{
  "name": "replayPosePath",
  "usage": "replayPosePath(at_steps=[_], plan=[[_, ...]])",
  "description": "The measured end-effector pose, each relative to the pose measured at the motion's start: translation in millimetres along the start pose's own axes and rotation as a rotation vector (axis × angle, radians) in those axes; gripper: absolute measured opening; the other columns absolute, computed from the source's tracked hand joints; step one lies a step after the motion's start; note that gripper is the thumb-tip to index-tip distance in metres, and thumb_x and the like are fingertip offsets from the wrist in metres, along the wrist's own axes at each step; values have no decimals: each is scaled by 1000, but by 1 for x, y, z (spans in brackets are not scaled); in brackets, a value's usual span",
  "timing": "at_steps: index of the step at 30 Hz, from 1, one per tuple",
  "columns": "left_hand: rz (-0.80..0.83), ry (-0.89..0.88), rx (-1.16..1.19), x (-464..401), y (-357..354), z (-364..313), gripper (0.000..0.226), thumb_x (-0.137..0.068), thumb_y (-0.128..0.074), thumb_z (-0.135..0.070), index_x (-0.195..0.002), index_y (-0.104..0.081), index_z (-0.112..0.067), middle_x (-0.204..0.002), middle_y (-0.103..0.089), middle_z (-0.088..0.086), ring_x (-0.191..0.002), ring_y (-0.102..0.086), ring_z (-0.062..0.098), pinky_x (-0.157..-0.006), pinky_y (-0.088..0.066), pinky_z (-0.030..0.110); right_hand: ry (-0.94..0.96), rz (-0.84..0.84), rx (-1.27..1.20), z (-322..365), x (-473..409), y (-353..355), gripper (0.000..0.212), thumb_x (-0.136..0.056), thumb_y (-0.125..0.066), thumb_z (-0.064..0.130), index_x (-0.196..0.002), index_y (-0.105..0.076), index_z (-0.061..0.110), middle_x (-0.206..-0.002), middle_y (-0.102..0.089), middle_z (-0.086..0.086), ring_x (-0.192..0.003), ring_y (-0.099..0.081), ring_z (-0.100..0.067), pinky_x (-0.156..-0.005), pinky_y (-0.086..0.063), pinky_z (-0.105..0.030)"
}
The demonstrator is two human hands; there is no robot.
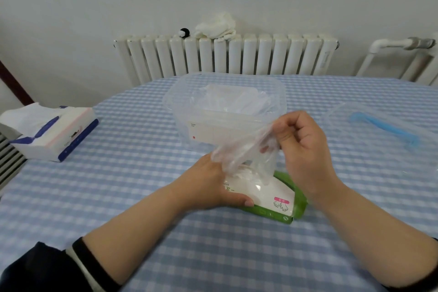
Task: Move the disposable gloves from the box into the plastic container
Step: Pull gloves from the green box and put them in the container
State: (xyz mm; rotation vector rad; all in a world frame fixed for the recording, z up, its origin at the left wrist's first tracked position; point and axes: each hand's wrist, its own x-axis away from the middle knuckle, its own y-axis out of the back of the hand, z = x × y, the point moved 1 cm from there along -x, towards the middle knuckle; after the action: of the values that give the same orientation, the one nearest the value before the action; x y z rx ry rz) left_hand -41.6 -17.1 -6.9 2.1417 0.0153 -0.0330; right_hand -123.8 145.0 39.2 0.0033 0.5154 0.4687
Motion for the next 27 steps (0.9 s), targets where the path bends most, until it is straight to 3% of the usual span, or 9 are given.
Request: replayPosePath(at_steps=[3,8,10,13,14,18,21,23,27], plan=[[2,51,11,0,0,2,93,-61,-82,-62,-137,-36,-35,-123,-41,-26,-113,-38,-5,-89,-29,4,27,-86,-172,21,-14,10,18,-93,-47,32,-86,-52,16,-72,-71,-3,-63,-69,-23,-58,-57,-33],[43,76,-15,-2,2,1,72,-67,-79,-59,-125,-40,-44,-115,-39,-31,-112,-39,-5,-94,-34,16,-235,-199,-557,22,-23,18,23,-103,-40,17,-88,-56,10,-85,-74,-7,-76,-73,-25,-62,-58,-32],[1,71,168,0,6,-6,53,-70,-71,-67,-113,-43,-52,-114,-46,-34,-114,-47,-4,-90,-39,16,-308,-226,-673,16,-22,15,24,-105,-38,14,-91,-57,10,-95,-74,-13,-83,-73,-28,-65,-58,-32],[-110,19,628,2,11,-26,84,-64,-52,-88,-130,-53,-36,-130,-59,-20,-123,-53,0,-99,-46,23,-306,-279,-773,13,-20,10,21,-105,-38,13,-93,-56,10,-98,-73,-15,-89,-72,-29,-70,-58,-33],[-146,20,784,0,11,-33,82,-68,-57,-81,-129,-56,-26,-129,-63,-13,-121,-57,4,-99,-47,24,-293,-294,-807,12,-20,9,20,-105,-39,14,-96,-56,9,-98,-73,-15,-91,-72,-29,-73,-58,-34],[-414,160,1359,-15,10,-56,9,-85,-64,-17,-90,-65,-9,-89,-74,4,-89,-69,20,-74,-56,22,-277,-312,-850,9,-16,9,16,-104,-38,13,-107,-52,7,-117,-67,-20,-108,-66,-31,-90,-55,-37],[-555,191,1547,-27,20,-62,6,-92,-58,-5,-88,-62,-9,-82,-72,3,-78,-69,17,-73,-59,25,-251,-295,-828,7,-15,11,16,-104,-34,10,-104,-49,6,-119,-65,-21,-101,-67,-25,-83,-57,-31],[-659,141,1467,-35,34,-65,8,-95,-57,-3,-93,-60,-10,-83,-71,3,-72,-69,14,-72,-59,24,-226,-284,-752,6,-14,10,19,-104,-34,12,-100,-51,5,-119,-65,-22,-105,-66,-26,-90,-56,-36],[-739,53,939,-55,74,-64,19,-100,-49,-3,-111,-47,-18,-86,-70,0,-59,-65,10,-63,-58,26,-182,-276,-577,3,-11,7,25,-104,-34,19,-90,-53,10,-103,-68,-13,-99,-67,-23,-84,-56,-36]])
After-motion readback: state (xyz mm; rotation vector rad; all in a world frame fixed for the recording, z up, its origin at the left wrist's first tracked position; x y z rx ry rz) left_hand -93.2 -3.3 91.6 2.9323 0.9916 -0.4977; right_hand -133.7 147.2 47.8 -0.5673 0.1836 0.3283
